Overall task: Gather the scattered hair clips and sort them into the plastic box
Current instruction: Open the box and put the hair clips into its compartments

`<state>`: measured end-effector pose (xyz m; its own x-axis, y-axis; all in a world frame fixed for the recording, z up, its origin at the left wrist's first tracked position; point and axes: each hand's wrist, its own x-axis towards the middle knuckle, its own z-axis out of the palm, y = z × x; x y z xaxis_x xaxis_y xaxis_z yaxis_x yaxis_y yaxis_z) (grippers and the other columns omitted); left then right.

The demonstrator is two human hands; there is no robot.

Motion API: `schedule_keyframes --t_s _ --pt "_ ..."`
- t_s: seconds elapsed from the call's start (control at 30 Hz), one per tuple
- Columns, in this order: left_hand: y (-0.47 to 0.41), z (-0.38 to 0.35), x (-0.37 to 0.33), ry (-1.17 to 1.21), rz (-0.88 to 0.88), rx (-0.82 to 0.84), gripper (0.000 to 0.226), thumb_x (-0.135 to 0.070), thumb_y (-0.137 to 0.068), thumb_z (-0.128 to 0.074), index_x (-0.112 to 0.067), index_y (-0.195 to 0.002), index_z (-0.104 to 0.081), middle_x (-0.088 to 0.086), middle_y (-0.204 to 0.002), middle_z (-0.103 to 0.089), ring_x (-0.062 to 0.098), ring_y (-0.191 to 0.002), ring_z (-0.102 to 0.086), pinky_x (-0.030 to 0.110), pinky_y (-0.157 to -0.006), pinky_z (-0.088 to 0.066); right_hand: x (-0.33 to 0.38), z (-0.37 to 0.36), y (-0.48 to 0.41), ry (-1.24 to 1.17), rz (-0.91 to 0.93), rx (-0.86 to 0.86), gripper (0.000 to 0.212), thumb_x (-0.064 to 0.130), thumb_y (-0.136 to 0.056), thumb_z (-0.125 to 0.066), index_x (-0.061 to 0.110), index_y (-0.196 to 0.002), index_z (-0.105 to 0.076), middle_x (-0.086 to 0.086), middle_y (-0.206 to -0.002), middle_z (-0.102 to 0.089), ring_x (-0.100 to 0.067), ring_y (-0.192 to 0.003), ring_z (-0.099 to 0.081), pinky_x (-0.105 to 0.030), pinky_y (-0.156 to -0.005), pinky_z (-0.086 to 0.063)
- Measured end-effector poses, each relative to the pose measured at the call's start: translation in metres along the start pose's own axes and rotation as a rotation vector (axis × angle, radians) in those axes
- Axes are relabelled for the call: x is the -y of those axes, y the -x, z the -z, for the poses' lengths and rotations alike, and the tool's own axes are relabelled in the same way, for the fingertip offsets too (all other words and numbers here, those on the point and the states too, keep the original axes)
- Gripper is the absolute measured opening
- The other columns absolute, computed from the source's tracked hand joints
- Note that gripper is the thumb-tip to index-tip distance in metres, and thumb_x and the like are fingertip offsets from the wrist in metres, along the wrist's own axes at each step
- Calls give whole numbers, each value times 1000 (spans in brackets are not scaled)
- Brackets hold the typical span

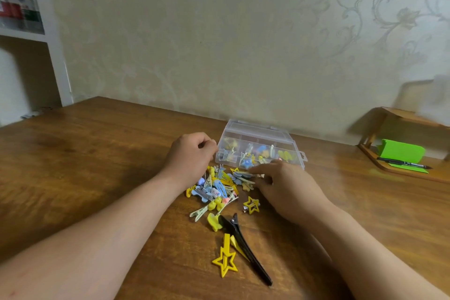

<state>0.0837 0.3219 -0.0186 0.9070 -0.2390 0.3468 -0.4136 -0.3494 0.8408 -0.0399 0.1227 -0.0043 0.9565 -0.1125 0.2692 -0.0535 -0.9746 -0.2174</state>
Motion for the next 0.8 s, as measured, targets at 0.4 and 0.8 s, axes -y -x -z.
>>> schedule_keyframes --t_s 0.4,0.8 --pt "1 1 -1 -1 -5 7 28 -24 -104 -60 -14 -83 -76 6 -80 -73 2 -50 -50 29 -57 -42 1 9 1 36 -11 29 9 44 -100 -64 37 -104 -68 16 -101 -54 -7 -86 -53 -22 -62 -39" --pt "0 -1 1 9 6 19 28 -28 -103 -59 -14 -86 -76 8 -80 -73 14 -64 -56 32 -62 -45 -3 32 4 130 6 217 8 41 -97 -62 35 -96 -68 13 -86 -65 -4 -76 -59 -25 -64 -51"
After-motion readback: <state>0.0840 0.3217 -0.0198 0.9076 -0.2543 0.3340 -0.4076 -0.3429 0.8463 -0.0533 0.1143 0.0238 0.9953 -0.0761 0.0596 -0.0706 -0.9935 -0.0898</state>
